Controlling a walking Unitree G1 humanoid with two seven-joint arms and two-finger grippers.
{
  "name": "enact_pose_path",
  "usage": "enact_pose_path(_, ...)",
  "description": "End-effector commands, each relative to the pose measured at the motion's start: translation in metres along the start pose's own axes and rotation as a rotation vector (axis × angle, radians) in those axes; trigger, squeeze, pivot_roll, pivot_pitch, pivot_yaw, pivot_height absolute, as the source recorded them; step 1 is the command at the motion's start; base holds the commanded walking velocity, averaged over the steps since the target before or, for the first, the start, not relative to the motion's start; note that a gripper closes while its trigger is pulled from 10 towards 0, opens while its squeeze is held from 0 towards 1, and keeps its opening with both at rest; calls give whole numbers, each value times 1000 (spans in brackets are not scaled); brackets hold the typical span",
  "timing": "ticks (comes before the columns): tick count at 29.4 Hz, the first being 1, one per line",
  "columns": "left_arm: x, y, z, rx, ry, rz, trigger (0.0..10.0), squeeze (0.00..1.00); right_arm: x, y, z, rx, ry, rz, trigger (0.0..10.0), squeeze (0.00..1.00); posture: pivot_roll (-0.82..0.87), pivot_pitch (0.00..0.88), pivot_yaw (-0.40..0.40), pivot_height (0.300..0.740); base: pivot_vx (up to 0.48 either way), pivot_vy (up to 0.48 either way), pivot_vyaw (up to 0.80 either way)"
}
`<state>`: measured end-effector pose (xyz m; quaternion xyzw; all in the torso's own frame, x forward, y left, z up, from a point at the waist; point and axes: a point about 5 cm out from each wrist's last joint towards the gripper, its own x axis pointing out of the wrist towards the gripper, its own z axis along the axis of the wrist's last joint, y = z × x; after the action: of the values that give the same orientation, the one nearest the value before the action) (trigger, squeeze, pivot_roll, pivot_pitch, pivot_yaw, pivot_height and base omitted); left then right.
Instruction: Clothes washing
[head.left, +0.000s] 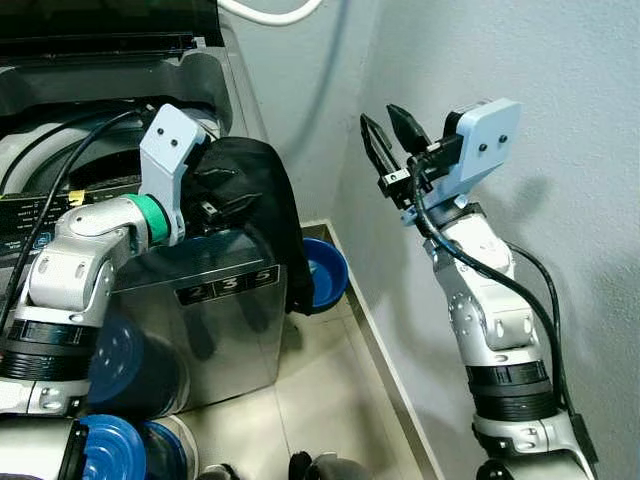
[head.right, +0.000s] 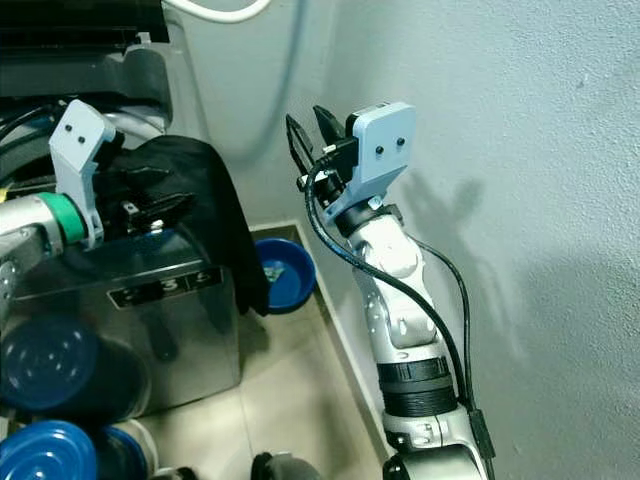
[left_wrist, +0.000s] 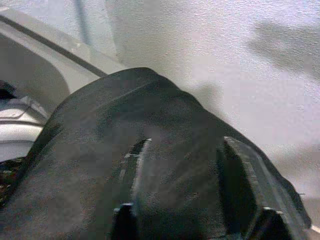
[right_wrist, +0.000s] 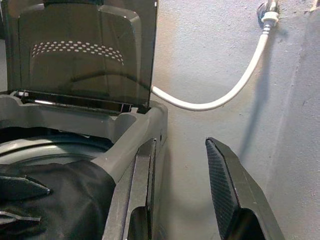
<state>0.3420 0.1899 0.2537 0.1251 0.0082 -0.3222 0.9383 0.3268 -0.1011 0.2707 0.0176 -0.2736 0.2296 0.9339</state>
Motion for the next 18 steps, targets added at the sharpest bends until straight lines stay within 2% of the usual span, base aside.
enact_pose_path(1,-1,1,-15,-42,50,-9,0,0,-1,1,-1,-2,5,2,10000,0,24,107,-39,740,0,0,0)
enact_pose_path(13,-2,2,-13,-38,50,13,0,0,1,1,1,-4,0,2,10000,0,21,98,-39,740,0,0,0)
enact_pose_path(16,-2,6,-10,-3,41,54,0,0,0,1,1,-5,1,2,10000,0,19,94,-40,740,0,0,0)
enact_pose_path(18,-2,12,-3,58,16,115,0,0,0,1,1,-6,1,2,10000,0,19,92,-41,740,0,0,0)
